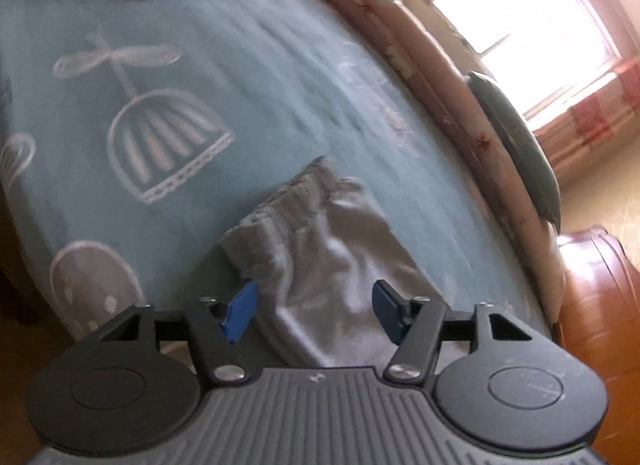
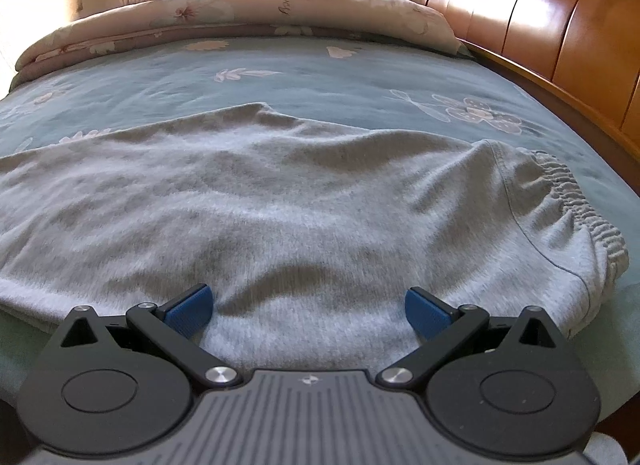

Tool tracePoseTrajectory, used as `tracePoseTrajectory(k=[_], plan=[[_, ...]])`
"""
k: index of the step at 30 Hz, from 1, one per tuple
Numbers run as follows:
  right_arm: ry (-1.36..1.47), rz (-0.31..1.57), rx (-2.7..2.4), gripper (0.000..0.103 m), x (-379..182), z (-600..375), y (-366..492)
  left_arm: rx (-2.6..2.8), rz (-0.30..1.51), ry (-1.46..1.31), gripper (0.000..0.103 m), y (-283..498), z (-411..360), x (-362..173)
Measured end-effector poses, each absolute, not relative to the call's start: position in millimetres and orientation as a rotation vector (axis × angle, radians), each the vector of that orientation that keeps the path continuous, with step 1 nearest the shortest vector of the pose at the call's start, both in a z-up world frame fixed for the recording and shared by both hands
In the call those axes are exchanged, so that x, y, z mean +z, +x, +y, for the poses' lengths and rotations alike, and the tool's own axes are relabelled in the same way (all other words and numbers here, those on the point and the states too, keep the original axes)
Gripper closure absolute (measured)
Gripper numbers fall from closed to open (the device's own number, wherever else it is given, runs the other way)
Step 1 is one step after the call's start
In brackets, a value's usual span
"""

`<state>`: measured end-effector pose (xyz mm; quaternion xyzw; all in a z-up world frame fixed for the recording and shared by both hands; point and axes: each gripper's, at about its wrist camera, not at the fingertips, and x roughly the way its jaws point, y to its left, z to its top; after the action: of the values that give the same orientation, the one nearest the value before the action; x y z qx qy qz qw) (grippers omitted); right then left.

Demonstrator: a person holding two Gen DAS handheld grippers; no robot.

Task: Fold clothes
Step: 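Grasp the gathered elastic cuffs with the left gripper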

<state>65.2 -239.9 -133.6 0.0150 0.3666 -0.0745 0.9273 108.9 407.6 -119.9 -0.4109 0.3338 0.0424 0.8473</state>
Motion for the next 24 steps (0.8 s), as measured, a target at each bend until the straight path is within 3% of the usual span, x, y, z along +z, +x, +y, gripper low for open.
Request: tracePoseTrajectory(k=[7,24], plan=[[0.033,0.752,-0.158,0.000,-133.4,-239.6,66.6,0.049,0.663,-1.019,0.047,115.4,427.8,-153.3],[0.048,0.759,-0.185,0.000,-132.7,-237.1,73.1,0.010,0.618,-0.975,0.046,142.7,448.8,-154.8]])
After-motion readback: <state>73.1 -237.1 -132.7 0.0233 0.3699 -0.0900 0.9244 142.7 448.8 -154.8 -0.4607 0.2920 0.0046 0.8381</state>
